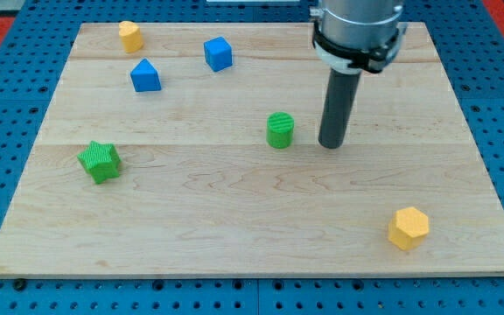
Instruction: Push the green circle into the top left of the blue cube
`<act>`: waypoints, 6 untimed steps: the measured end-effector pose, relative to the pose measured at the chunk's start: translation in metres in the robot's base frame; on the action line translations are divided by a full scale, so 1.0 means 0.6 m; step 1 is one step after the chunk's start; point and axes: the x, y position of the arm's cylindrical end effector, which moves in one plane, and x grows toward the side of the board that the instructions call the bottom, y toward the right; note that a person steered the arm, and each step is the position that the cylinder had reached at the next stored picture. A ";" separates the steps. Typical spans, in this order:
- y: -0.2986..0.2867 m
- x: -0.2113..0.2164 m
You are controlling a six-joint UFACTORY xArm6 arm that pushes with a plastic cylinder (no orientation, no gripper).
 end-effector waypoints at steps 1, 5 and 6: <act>-0.047 0.023; -0.258 -0.119; -0.302 -0.191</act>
